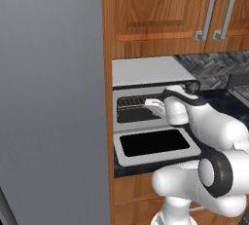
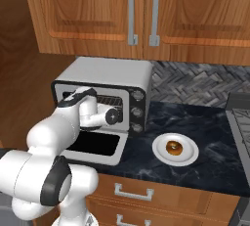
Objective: Pick up the bagel from the plate, place it on the toaster oven rack, close the door, and set the timer.
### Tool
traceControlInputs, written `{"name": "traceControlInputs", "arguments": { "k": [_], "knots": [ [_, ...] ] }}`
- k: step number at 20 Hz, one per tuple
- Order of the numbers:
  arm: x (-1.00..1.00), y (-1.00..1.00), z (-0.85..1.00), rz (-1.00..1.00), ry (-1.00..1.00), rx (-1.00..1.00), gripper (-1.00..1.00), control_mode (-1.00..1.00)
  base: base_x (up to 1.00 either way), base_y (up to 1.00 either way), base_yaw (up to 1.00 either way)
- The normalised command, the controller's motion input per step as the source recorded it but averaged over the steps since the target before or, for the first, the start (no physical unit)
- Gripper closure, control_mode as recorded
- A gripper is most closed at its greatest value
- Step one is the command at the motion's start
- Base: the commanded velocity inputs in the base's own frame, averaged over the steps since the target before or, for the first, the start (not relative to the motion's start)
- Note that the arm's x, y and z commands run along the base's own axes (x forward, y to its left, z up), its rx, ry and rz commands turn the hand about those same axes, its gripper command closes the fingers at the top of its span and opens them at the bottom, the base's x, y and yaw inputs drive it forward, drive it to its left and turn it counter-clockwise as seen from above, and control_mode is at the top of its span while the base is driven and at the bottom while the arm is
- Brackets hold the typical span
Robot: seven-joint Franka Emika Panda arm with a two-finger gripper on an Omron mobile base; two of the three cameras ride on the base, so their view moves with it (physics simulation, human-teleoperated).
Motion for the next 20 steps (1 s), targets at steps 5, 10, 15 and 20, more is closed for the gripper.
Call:
{"name": "traceControlInputs", "arguments": {
  "k": [5,10,15,20],
  "knots": [
    [0.13,0.00,0.00,-0.01,0.00,0.04,-1.00,-1.00,0.00,0.00,0.00],
    [0.19,0.00,-0.02,-0.02,0.00,0.06,-1.00,-1.00,0.00,0.00,0.00],
    [0.18,0.00,-0.14,-0.04,0.00,0.06,-1.00,-1.00,0.00,0.00,0.00],
    [0.14,0.00,-0.22,-0.03,0.00,0.05,-1.00,-1.00,0.00,0.00,0.00]
  ]
}}
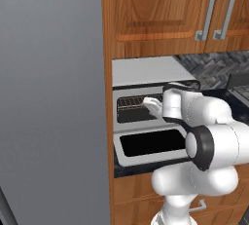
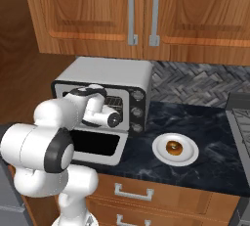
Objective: Pick up the bagel from the plate, place it on the toaster oven rack, close the door, and set the timer.
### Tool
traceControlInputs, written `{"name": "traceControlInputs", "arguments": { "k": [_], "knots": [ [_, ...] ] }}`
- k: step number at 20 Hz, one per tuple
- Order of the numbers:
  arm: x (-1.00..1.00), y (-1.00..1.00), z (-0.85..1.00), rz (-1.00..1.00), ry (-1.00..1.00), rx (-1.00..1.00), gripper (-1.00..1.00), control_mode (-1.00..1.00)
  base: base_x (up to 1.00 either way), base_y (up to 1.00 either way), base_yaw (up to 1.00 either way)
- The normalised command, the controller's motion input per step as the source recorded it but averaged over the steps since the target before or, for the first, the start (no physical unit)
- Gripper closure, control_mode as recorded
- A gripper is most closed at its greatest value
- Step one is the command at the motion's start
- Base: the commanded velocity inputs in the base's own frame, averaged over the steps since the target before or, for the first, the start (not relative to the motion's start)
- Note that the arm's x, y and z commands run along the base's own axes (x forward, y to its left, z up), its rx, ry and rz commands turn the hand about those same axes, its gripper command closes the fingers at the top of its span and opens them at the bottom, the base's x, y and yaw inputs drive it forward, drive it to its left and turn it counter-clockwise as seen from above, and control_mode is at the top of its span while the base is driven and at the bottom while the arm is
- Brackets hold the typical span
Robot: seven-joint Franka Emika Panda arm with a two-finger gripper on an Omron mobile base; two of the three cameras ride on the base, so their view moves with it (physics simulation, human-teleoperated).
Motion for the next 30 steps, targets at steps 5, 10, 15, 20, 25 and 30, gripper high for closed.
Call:
{"name": "traceControlInputs", "arguments": {
  "k": [5,10,15,20,25,30],
  "knots": [
    [0.18,0.00,-0.17,-0.03,0.00,0.04,-1.00,-1.00,0.00,0.00,0.00],
    [0.20,0.00,-0.02,-0.03,0.00,0.05,-1.00,-1.00,0.00,0.00,0.00],
    [0.20,0.00,-0.02,-0.02,0.00,0.06,-1.00,-1.00,0.00,0.00,0.00],
    [0.20,0.00,-0.11,-0.03,0.00,0.04,-1.00,-1.00,0.00,0.00,0.00],
    [0.23,0.00,-0.15,-0.02,0.00,0.03,1.00,-1.00,0.00,0.00,0.00],
    [0.32,0.00,-0.17,-0.02,0.01,0.02,1.00,-1.00,0.00,0.00,0.00]
  ]
}}
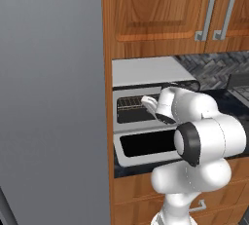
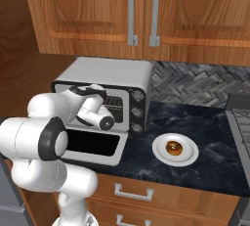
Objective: Pick up the bagel from the plate, place it on the toaster oven rack, close the door, and set the timer.
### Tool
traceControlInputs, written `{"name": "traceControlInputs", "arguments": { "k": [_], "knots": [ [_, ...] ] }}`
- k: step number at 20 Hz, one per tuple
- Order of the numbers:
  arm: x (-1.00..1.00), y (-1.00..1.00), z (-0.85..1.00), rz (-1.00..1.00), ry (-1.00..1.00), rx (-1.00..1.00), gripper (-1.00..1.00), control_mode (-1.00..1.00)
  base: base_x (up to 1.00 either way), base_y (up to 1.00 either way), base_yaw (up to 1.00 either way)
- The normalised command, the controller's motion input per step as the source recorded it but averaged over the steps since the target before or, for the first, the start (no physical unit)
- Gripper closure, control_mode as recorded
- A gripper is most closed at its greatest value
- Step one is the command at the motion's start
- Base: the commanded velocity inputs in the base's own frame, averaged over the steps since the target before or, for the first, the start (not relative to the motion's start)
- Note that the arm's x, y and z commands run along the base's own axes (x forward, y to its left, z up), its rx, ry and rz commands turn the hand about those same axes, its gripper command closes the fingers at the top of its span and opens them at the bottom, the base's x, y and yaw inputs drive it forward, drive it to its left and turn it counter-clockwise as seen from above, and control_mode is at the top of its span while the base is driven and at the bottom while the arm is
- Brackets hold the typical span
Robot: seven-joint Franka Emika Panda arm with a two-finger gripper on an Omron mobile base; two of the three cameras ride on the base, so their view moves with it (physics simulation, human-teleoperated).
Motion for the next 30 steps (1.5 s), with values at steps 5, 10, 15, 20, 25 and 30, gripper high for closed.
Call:
{"name": "traceControlInputs", "arguments": {
  "k": [5,10,15,20,25,30],
  "knots": [
    [0.07,0.00,-0.12,0.00,0.06,0.02,1.00,-1.00,0.00,0.00,0.00],
    [-0.03,0.00,-0.12,0.00,0.06,0.01,1.00,-1.00,0.00,0.00,0.00],
    [-0.25,0.00,-0.15,0.00,0.05,0.00,1.00,-1.00,0.00,0.00,0.00],
    [-0.45,0.00,-0.24,0.00,0.04,0.00,1.00,-1.00,0.00,0.00,0.00],
    [-0.65,0.00,-0.27,0.00,0.02,0.00,1.00,-1.00,0.00,0.00,0.00],
    [-0.64,0.00,-0.27,0.00,0.06,0.00,1.00,-1.00,0.00,0.00,0.00]
  ]
}}
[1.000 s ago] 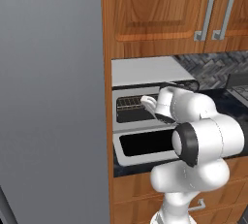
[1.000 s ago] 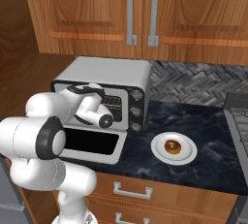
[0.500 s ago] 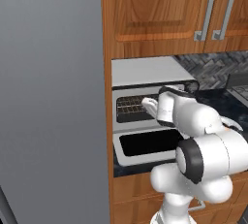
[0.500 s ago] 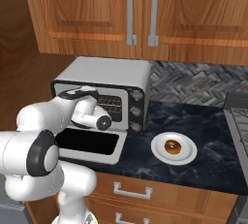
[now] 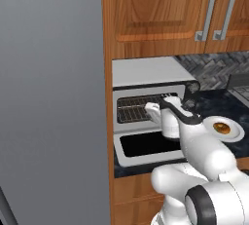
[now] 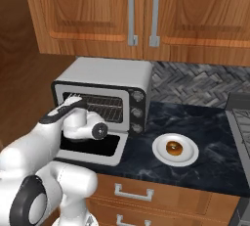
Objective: Pick up the bagel from the plate, place it on the toaster oven rack, close the door, and set the timer.
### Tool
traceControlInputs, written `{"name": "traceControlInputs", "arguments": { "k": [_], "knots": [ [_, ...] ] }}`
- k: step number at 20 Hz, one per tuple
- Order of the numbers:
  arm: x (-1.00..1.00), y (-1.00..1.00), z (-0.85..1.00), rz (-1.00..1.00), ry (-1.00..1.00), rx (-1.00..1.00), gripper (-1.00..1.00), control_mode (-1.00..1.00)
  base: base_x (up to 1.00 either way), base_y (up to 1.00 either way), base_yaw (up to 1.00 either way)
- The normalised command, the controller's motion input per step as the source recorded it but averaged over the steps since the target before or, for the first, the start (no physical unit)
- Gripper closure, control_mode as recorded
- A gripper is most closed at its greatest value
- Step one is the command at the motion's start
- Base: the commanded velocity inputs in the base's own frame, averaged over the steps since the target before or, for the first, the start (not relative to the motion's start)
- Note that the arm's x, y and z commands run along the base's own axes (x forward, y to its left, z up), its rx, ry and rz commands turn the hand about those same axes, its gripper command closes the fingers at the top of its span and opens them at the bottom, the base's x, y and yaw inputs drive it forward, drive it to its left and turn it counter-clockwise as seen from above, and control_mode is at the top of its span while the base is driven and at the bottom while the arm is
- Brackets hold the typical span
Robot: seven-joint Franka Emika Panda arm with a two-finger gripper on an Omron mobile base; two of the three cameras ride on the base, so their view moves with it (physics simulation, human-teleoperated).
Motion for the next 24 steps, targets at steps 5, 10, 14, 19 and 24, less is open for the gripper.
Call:
{"name": "traceControlInputs", "arguments": {
  "k": [5,10,14,19,24],
  "knots": [
    [-0.61,0.00,-0.26,0.00,0.09,0.00,1.00,-1.00,0.00,0.00,0.00],
    [-0.64,0.00,-0.28,0.00,0.08,0.00,1.00,-1.00,0.00,0.00,0.00],
    [-0.67,0.00,-0.33,0.00,0.09,0.00,1.00,-1.00,0.00,0.00,0.00],
    [-0.52,0.00,-0.19,-0.01,0.09,0.00,1.00,-1.00,0.00,0.00,0.00],
    [-0.26,0.00,0.08,-0.03,0.02,0.00,-1.00,-1.00,0.00,0.00,0.00]
  ]
}}
